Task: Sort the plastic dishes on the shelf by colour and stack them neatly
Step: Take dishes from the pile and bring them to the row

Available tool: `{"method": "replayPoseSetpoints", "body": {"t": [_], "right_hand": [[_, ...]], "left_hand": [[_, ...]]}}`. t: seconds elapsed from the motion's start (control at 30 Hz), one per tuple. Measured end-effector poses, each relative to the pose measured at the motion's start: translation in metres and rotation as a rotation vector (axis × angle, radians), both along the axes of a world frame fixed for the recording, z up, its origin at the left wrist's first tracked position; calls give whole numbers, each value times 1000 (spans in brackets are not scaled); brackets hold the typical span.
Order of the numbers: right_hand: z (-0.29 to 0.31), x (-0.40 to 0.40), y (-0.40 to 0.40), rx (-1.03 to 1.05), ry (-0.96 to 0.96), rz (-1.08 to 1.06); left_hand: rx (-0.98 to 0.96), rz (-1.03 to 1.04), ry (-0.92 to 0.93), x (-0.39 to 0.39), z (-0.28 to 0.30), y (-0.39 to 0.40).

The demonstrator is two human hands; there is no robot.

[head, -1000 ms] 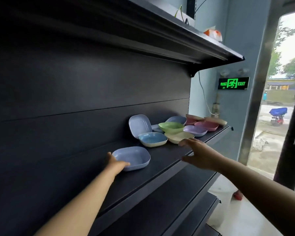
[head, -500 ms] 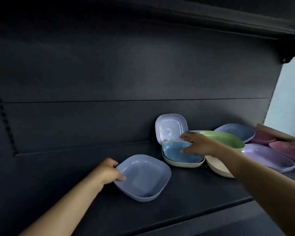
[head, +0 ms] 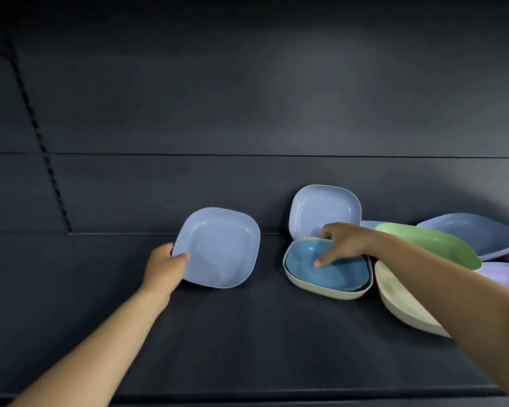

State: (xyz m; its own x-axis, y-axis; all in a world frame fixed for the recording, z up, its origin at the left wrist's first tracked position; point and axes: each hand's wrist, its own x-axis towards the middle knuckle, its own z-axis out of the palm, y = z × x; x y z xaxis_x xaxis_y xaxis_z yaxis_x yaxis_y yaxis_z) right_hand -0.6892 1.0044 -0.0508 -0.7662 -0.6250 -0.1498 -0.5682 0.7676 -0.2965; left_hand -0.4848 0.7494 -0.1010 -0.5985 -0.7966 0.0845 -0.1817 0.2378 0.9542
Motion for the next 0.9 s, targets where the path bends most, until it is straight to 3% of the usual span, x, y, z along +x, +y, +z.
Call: {"method": "replayPoseSetpoints", "body": {"t": [0.47,0.9], "right_hand": [[-4,3,-21,-113,-97,1],[-3,41,-60,-298,317,-94]], "left_hand": [[24,-17,78,-2,-1,-4],[132,115,285,-2,-2,-20]]}}
